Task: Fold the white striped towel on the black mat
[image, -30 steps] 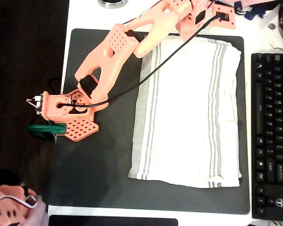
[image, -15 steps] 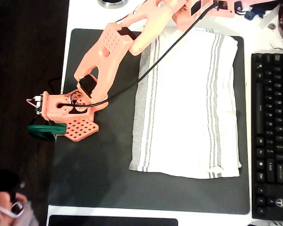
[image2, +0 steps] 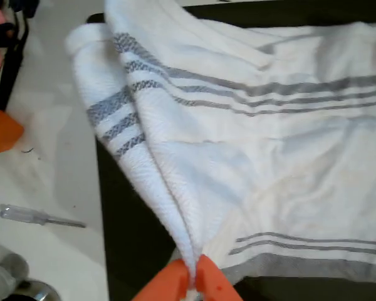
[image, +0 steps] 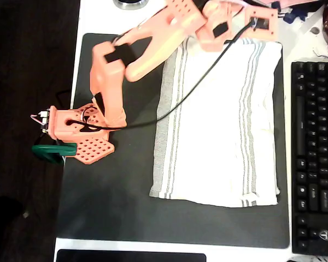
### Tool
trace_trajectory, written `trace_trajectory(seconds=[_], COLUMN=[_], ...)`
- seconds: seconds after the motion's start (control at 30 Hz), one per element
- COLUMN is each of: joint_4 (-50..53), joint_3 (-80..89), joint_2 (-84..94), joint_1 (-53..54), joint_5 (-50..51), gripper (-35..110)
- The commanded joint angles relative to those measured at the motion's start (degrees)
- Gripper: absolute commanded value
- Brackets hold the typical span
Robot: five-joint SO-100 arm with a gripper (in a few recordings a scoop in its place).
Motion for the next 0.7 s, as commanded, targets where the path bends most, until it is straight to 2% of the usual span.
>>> trace_trajectory(seconds=[0.0,0.3,0.53,0.67], joint_4=[-1.1,-8.9,-12.8,-19.2], joint_3=[7.1,26.3,33.0,36.7], joint_2=[10.0,22.2,23.6,21.6], joint_1=[4.0,24.7,39.1,46.1], joint_5=[-2.8,-16.0,-24.2,-26.9], gripper=[0,0,0,0])
